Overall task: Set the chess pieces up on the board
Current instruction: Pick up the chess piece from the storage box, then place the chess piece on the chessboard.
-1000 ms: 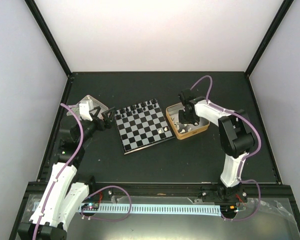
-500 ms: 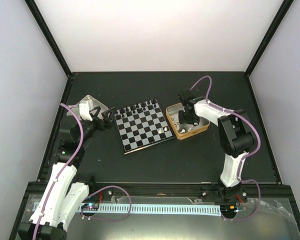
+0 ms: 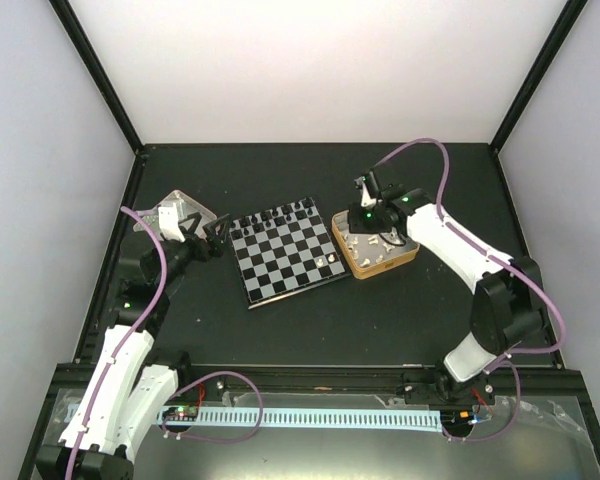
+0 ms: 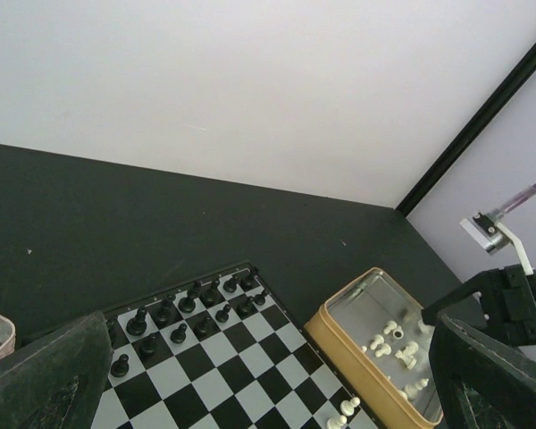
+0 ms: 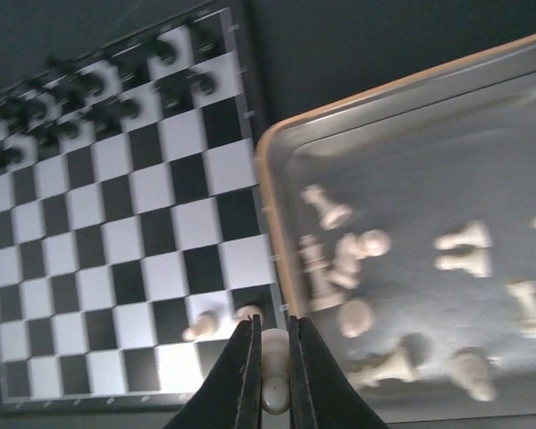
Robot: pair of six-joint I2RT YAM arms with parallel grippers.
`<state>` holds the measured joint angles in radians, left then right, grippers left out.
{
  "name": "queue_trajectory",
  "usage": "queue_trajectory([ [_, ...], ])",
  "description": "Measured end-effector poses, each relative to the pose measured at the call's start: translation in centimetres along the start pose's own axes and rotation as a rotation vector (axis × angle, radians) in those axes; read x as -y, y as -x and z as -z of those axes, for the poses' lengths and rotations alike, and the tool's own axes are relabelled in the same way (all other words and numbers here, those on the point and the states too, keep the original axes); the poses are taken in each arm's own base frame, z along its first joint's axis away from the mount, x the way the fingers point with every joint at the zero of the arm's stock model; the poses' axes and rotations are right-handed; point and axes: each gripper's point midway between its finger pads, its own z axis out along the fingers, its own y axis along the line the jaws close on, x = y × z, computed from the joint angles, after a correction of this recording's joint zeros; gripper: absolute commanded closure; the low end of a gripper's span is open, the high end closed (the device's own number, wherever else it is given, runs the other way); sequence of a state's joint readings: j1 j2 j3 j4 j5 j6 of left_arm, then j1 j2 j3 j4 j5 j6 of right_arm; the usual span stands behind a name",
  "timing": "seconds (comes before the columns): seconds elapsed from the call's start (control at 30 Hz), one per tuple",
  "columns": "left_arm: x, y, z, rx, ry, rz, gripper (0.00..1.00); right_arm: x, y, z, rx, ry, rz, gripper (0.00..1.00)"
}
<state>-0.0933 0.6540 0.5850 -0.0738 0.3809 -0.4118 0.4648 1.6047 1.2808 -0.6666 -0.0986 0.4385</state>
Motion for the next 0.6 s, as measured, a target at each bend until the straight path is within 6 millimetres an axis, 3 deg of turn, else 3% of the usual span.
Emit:
queue_trajectory([
  [0.2,0.2,0.2,0.2,0.009,-0.004,-0.004,0.01,-6.1,-2.4,-0.6,-0.058,0.101,0.096,0.97],
  [0.33,0.3,0.3,0.4,0.015,-0.007,-0.007,0.01,-9.8,-4.0,-2.5,-0.112,0.111,0.185,0.97],
  [0.43,0.4,0.4,0.4,0.018,-0.008,-0.008,0.01,-11.3,-5.7,-4.9,-0.170,0.070,0.254,0.97],
  [0.6,0.5,0.5,0.6,0.024,-0.010,-0.011,0.01,-11.8,-8.6,-7.9,-0.266,-0.026,0.350,0.97],
])
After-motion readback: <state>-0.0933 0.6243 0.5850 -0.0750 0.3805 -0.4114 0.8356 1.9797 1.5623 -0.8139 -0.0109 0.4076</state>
